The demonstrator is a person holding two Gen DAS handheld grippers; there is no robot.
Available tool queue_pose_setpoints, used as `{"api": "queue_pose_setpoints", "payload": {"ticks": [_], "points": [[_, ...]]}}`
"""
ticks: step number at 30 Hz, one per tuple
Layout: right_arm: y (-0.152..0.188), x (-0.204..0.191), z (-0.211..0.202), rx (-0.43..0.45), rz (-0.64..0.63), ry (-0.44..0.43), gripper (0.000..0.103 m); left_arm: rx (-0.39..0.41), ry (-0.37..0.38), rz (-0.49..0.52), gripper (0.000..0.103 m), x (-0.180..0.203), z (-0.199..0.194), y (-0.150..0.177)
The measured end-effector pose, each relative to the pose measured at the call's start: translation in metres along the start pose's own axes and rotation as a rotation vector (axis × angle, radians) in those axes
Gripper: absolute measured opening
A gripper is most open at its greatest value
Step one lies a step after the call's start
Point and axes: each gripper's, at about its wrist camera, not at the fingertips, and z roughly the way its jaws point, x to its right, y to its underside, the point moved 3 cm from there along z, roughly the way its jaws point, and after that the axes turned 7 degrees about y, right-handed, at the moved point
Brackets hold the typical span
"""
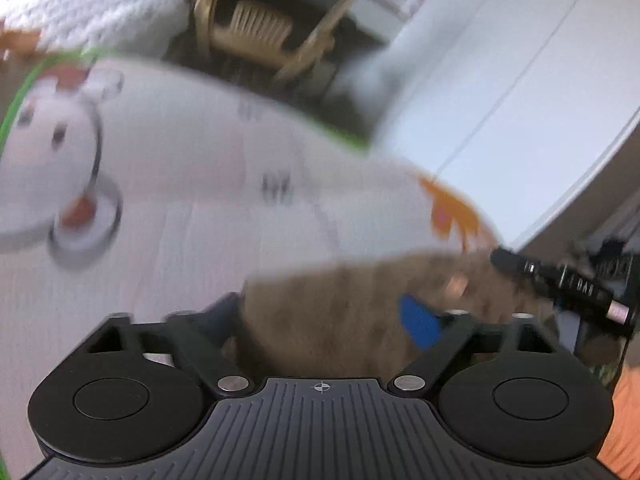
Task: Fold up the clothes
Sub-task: 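Fold the dress over onto itself with the right tool and release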
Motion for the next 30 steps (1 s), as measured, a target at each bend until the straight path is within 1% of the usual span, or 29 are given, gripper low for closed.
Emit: {"api": "queue_pose_setpoints", "payload": {"ticks": [2,3,4,5,7,8,9,10,12,13,15,16,18,20,22,24,25,26,27,28,29,30], "points": [[-0.004,0.0,-0.004,0.034,-0.07,0.091,0.076,0.068,-0.008,0.036,0.087,0.001,-0.001,-0.018],[-0.004,0.001,-0.008,0.042,-0.092,0.111,0.076,0.087,-0.026,0.047,0.087,0.003,-0.003,-0.021],[-0.001,0.003,-0.017,0.035,-0.109,0.104,0.076,0.102,-0.047,0.056,0.09,0.004,-0.005,-0.023],[0.006,0.003,-0.025,0.013,-0.145,0.11,0.076,0.098,-0.037,0.047,0.092,0.005,-0.008,-0.021],[0.024,0.002,-0.036,-0.046,-0.264,0.181,0.076,0.057,0.017,0.02,0.093,0.009,-0.018,-0.003],[0.036,0.006,-0.039,-0.085,-0.314,0.222,0.076,0.034,0.027,0.02,0.094,0.012,-0.022,0.008],[0.048,0.009,-0.042,-0.123,-0.365,0.264,0.076,-0.001,0.005,0.038,0.094,0.014,-0.024,0.021],[0.057,0.014,-0.047,-0.152,-0.388,0.292,0.076,-0.039,-0.023,0.059,0.094,0.017,-0.025,0.036],[0.067,0.026,-0.058,-0.176,-0.369,0.311,0.076,-0.133,-0.105,0.113,0.094,0.017,-0.025,0.065],[0.066,0.028,-0.064,-0.164,-0.348,0.308,0.076,-0.161,-0.13,0.141,0.094,0.016,-0.027,0.077],[0.062,0.029,-0.072,-0.14,-0.309,0.294,0.076,-0.17,-0.169,0.223,0.094,0.023,-0.038,0.09],[0.059,0.027,-0.069,-0.13,-0.294,0.273,0.076,-0.172,-0.18,0.236,0.094,0.026,-0.044,0.093],[0.051,0.022,-0.064,-0.109,-0.263,0.232,0.076,-0.134,-0.108,0.191,0.094,0.028,-0.057,0.091],[0.044,0.017,-0.059,-0.087,-0.233,0.19,0.071,-0.087,-0.041,0.113,0.094,0.027,-0.066,0.087],[0.036,0.012,-0.054,-0.066,-0.203,0.148,0.07,-0.041,0.013,0.037,0.094,0.024,-0.069,0.084],[0.032,0.007,-0.047,-0.055,-0.182,0.116,0.07,-0.029,0.001,0.014,0.091,0.023,-0.061,0.083],[0.035,0.006,-0.039,-0.067,-0.186,0.113,0.07,-0.025,-0.007,0.005,0.088,0.023,-0.057,0.083],[0.038,0.005,-0.031,-0.078,-0.19,0.11,0.067,-0.021,-0.016,-0.004,0.084,0.022,-0.053,0.082],[0.041,0.004,-0.023,-0.09,-0.194,0.107,0.06,-0.018,-0.036,-0.013,0.081,0.021,-0.046,0.083],[0.042,0.001,-0.02,-0.09,-0.207,0.107,0.035,-0.015,-0.059,-0.022,0.076,0.02,-0.04,0.084],[0.042,-0.004,-0.023,-0.08,-0.231,0.111,0.015,-0.012,-0.081,-0.031,0.068,0.019,-0.034,0.085],[0.041,-0.01,-0.026,-0.069,-0.255,0.115,0.01,-0.01,-0.1,-0.034,0.06,0.02,-0.03,0.086]]}}
